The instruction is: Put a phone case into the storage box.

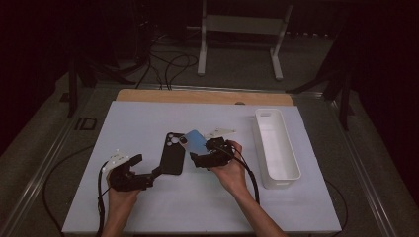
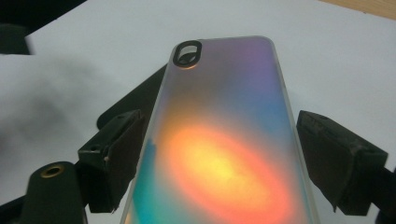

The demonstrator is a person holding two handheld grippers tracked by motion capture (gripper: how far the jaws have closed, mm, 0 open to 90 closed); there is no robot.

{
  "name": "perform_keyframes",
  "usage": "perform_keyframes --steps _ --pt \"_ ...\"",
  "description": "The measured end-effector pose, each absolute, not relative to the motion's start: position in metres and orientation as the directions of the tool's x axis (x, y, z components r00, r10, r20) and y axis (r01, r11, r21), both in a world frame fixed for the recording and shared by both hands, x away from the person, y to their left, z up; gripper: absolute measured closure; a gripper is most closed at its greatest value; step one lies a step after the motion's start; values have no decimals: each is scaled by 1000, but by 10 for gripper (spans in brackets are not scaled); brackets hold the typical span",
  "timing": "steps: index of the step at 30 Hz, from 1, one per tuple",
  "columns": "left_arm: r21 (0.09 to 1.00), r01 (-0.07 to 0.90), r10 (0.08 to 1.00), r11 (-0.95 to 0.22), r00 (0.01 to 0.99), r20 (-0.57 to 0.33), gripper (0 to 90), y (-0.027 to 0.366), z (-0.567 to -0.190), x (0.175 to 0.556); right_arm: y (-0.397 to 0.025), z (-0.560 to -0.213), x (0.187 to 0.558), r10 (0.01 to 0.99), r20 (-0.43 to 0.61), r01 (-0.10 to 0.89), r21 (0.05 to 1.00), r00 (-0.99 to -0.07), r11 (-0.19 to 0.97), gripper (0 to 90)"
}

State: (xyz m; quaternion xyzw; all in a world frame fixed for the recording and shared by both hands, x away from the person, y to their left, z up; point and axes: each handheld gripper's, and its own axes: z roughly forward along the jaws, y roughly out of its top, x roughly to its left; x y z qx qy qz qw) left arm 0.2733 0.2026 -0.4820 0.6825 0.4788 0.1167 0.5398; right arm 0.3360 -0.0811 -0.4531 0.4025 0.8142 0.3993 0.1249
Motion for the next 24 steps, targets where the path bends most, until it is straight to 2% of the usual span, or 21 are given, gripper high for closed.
perform_keyframes --steps 12,24 --pt "790 607 708 92 517 -480 12 179 -479 302 -75 -447 325 721 129 522 776 -681 354 167" --pt "771 628 685 108 515 -516 47 169 -475 309 -69 -441 315 685 139 479 811 -715 336 167"
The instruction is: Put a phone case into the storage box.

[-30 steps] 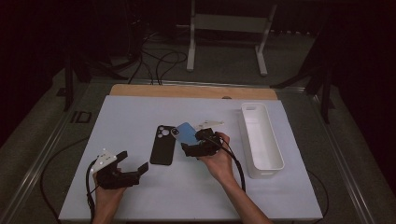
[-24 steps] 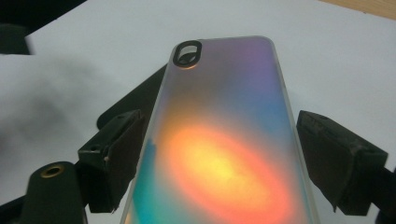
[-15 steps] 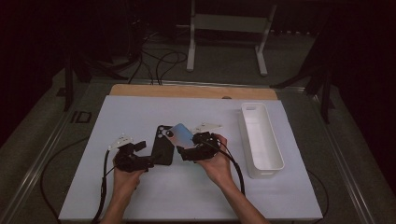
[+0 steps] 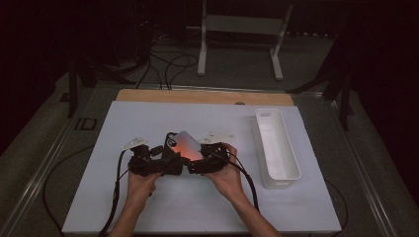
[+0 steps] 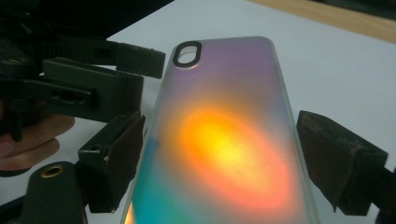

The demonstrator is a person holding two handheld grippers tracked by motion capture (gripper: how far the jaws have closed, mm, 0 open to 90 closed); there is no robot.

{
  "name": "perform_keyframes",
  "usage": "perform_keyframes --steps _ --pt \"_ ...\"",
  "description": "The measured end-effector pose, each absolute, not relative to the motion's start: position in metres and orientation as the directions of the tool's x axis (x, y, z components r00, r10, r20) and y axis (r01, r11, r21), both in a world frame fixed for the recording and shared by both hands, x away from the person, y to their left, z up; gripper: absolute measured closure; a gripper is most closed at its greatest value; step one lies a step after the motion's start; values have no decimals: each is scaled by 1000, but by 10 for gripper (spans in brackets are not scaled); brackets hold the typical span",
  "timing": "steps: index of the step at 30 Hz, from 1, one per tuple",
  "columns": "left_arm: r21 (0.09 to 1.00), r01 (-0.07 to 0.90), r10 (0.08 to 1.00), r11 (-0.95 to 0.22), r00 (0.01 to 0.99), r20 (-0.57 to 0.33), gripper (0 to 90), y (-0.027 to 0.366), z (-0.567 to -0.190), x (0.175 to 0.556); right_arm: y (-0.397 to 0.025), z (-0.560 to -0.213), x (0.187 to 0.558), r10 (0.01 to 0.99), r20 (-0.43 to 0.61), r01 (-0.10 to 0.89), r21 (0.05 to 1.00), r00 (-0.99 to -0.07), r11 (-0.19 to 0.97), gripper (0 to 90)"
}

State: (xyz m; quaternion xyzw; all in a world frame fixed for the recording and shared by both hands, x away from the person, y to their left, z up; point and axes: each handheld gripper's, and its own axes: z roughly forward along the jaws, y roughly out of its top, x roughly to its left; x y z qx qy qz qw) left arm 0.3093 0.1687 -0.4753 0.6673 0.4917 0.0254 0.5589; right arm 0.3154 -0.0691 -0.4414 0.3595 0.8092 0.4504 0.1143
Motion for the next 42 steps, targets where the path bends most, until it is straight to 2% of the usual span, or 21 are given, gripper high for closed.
perform_keyframes --steps 9,16,21,22,23,28,29,30,34,36,38,42 --pt "756 637 664 151 501 -555 82 171 -474 312 -69 -440 312 663 144 454 831 -734 321 167" --pt "749 645 624 153 524 -579 172 166 -472 311 -61 -440 306 626 127 416 843 -770 340 166" --pt "746 649 589 150 547 -595 420 164 -470 311 -59 -440 304 611 119 400 848 -783 348 167" --pt "750 645 580 146 558 -594 420 164 -470 310 -58 -441 303 608 115 396 849 -785 351 166" --pt "753 641 567 147 570 -596 523 163 -469 310 -57 -441 303 610 99 386 849 -787 360 166" --pt "777 615 537 133 614 -578 664 159 -464 307 -55 -442 302 604 97 381 850 -791 363 166" --pt "780 612 536 131 618 -575 742 159 -463 307 -54 -443 302 597 91 374 851 -797 369 166" --pt "783 609 540 130 619 -571 783 159 -462 307 -54 -443 301 594 89 373 849 -799 374 166" --pt "797 595 555 102 631 -542 825 156 -461 305 -51 -444 299 600 31 341 846 -800 410 165" --pt "810 579 568 92 638 -521 856 156 -460 304 -51 -444 299 607 6 330 843 -795 424 252" --pt "815 573 570 89 641 -513 857 157 -459 304 -53 -444 301 596 41 348 843 -802 410 220" --pt "822 563 582 83 642 -499 857 158 -457 303 -56 -443 301 600 30 342 843 -800 415 192"
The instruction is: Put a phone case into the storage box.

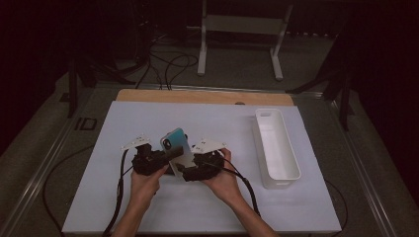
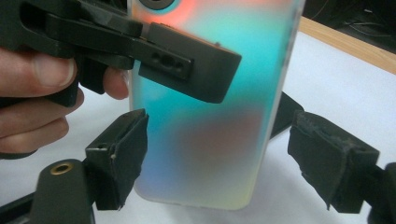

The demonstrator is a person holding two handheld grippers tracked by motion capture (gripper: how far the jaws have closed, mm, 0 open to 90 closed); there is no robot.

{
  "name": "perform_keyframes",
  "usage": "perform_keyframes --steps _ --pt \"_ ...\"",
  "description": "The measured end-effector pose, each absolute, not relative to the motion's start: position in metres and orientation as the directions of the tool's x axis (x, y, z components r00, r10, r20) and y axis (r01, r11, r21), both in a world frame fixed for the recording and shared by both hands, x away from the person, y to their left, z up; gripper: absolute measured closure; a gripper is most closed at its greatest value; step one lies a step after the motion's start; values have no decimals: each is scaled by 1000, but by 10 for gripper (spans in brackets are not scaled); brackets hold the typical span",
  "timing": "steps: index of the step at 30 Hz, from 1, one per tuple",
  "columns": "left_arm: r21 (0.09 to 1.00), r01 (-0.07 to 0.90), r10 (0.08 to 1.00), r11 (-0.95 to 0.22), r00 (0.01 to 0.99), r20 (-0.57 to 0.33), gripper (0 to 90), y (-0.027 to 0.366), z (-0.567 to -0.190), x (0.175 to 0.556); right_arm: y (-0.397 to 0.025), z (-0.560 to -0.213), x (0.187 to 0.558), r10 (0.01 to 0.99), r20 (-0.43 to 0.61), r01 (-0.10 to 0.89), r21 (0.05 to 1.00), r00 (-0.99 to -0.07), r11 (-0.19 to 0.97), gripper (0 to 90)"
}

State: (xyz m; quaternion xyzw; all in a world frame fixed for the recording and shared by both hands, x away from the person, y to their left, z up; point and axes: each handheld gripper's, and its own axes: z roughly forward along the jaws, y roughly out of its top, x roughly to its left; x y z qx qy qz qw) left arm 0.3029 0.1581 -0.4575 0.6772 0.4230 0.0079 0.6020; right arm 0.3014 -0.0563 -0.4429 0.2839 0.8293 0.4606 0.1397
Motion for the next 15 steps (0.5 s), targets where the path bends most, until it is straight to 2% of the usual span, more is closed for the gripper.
perform_keyframes --steps 15 --pt "866 500 676 29 628 -385 857 156 -453 295 -65 -437 307 614 35 359 837 -789 413 137"
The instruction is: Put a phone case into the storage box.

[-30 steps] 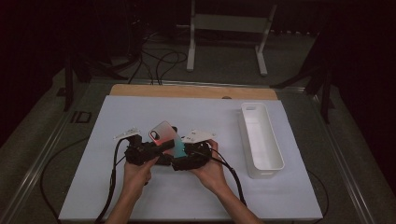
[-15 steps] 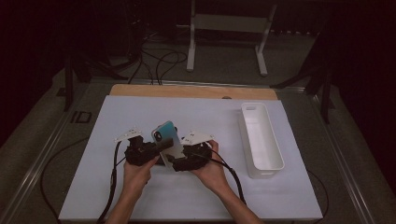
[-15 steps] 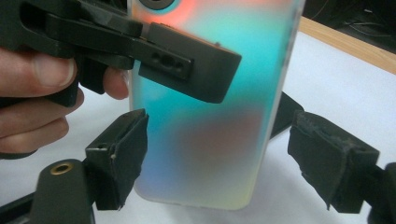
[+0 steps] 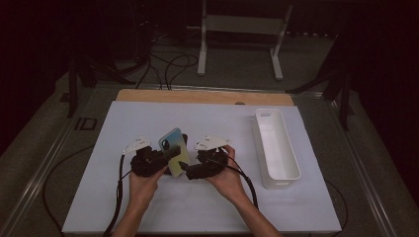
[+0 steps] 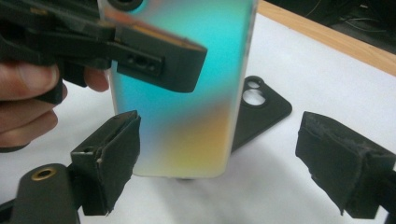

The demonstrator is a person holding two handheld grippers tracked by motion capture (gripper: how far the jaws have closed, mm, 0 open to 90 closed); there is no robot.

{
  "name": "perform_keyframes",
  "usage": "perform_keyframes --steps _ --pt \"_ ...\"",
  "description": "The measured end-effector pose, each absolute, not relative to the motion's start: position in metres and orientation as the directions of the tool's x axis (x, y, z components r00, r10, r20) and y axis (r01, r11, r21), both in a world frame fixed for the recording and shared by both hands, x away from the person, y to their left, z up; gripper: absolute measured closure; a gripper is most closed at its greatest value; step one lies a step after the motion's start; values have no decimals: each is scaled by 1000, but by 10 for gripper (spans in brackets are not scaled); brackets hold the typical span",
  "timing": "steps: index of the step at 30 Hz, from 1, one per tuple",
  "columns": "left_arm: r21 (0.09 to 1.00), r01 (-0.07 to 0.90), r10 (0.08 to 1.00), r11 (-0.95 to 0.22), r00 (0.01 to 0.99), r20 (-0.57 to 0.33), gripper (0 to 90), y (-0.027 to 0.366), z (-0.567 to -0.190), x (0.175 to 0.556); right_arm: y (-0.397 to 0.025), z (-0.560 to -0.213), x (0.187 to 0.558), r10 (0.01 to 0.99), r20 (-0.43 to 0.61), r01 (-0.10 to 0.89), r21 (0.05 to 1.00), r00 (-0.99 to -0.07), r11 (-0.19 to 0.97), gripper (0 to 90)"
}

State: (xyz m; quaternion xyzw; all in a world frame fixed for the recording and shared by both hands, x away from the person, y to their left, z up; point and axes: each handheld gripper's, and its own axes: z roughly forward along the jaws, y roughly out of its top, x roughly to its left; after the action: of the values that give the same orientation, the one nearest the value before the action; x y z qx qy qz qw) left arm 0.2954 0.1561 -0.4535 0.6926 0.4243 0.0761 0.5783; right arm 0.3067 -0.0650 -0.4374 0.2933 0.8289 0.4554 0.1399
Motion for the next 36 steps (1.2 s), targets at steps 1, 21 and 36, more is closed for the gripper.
perform_keyframes --steps 1,21,36 --pt "869 494 682 26 627 -377 857 155 -453 295 -66 -436 307 613 38 360 838 -789 410 136" --pt "880 474 687 -20 646 -332 857 139 -459 289 -53 -405 312 609 76 336 885 -789 324 130" --pt "889 458 670 -29 669 -322 856 132 -460 286 -40 -409 314 614 90 349 883 -784 315 132"
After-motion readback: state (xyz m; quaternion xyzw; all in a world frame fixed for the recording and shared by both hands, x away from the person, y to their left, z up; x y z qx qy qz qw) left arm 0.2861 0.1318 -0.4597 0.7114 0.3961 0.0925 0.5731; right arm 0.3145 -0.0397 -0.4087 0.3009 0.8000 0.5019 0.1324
